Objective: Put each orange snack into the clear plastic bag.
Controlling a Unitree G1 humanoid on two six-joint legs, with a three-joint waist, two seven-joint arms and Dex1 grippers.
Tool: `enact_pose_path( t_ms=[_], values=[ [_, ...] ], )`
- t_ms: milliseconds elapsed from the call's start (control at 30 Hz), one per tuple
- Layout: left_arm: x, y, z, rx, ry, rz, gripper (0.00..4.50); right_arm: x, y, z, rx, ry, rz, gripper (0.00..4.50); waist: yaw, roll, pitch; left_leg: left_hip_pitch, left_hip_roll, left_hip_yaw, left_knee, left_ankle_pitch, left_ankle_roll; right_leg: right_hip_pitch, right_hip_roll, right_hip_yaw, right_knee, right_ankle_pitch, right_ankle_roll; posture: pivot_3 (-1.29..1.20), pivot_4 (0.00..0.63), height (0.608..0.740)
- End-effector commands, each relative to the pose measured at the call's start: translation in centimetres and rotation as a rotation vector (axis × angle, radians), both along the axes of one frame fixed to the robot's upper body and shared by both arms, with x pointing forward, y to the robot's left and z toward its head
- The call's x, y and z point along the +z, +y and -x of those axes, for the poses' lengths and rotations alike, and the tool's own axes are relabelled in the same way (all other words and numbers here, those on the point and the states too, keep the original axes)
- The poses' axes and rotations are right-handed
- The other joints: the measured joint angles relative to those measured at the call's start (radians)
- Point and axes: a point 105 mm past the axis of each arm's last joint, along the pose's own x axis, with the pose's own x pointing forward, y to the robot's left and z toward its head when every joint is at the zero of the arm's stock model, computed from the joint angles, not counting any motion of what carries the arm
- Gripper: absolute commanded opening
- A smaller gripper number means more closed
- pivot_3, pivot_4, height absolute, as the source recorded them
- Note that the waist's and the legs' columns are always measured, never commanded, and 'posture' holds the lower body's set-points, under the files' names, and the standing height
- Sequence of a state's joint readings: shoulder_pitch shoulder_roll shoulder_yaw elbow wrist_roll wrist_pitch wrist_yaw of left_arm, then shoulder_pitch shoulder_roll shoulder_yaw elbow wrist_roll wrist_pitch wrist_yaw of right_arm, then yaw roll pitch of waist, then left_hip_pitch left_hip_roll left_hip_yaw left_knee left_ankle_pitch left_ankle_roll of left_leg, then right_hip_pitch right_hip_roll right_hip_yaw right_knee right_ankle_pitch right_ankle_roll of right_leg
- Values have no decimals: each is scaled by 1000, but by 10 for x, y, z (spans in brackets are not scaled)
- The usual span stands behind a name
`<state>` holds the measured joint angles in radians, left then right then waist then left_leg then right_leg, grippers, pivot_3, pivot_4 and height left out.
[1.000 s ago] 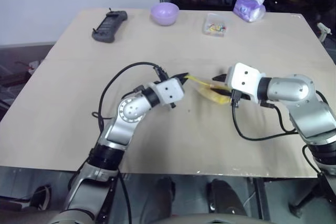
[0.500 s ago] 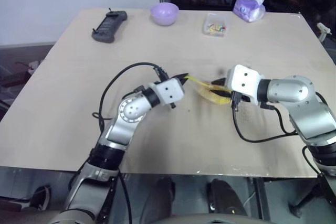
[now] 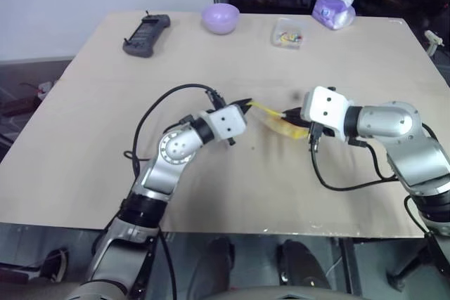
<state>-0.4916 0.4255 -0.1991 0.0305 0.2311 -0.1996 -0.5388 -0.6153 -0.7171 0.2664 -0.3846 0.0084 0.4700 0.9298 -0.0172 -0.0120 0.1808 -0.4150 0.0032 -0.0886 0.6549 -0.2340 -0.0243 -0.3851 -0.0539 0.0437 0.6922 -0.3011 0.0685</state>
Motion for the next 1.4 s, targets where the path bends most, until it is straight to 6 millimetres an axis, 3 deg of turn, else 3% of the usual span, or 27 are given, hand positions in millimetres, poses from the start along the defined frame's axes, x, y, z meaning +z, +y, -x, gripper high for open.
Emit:
enact_pose_path(
  t_ms=[33,167,467,600,967,1167,1400],
  values=[
    [10,-3,3,-13,-34,19,0,17,5,4,21,-63,-30,41,0,0,0,0,0,0,0,0,0,0,0,0,0,0,0,0,150,740],
    [10,-3,2,-11,-33,20,0,19,5,2,10,-69,-42,1349,0,0,0,0,0,0,0,0,0,0,0,0,0,0,0,0,150,740],
    [9,-2,3,-11,-30,20,0,19,9,7,34,-45,-47,1349,0,0,0,0,0,0,0,0,0,0,0,0,0,0,0,0,150,740],
    [8,-3,4,-13,-28,19,0,19,8,8,30,-39,-44,38,0,0,0,0,0,0,0,0,0,0,0,0,0,0,0,0,150,740],
    [7,4,-1,30,-28,14,0,16,4,5,8,-41,-31,38,0,0,0,0,0,0,0,0,0,0,0,0,0,0,0,0,150,740],
    [25,60,-30,363,-104,55,0,15,-1,3,-14,-42,-18,38,0,0,0,0,0,0,0,0,0,0,0,0,0,0,0,0,150,740],
    [25,68,-32,418,-104,61,0,17,-5,-1,-36,-49,-16,38,0,0,0,0,0,0,0,0,0,0,0,0,0,0,0,0,150,740]
  ],
)
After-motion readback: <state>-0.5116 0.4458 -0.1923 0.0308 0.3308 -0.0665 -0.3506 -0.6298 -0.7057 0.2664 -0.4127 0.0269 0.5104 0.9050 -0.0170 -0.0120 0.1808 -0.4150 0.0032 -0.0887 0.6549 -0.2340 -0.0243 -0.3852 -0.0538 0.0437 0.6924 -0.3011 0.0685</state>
